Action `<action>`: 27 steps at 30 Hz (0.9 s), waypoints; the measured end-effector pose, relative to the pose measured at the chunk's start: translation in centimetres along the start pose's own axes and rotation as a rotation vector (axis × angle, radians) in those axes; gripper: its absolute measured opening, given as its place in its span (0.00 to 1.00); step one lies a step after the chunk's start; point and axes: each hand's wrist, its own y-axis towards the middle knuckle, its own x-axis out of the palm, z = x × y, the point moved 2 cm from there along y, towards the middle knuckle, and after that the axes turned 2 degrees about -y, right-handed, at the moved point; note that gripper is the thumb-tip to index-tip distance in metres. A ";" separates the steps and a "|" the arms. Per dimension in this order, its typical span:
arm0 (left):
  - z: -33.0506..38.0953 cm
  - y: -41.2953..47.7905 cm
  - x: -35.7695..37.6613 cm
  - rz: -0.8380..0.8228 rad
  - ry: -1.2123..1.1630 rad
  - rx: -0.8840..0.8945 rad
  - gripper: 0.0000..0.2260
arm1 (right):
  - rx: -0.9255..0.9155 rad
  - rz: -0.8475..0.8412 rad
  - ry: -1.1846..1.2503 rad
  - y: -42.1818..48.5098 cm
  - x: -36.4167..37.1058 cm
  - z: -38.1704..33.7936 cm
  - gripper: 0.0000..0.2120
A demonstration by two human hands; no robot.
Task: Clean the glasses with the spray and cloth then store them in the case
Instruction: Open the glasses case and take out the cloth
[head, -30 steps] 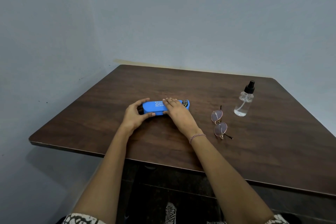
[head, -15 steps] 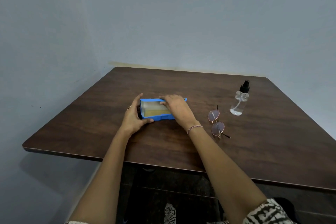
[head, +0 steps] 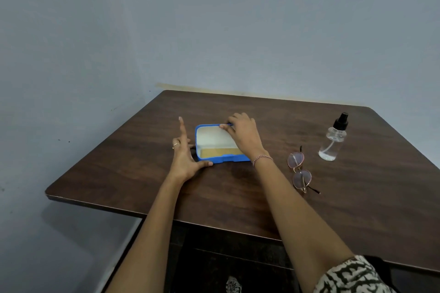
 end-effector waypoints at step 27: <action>6.5 -0.3 3.5 -0.083 0.970 0.080 0.10 | 0.297 -0.069 -0.499 -5.9 -1.8 1.1 0.06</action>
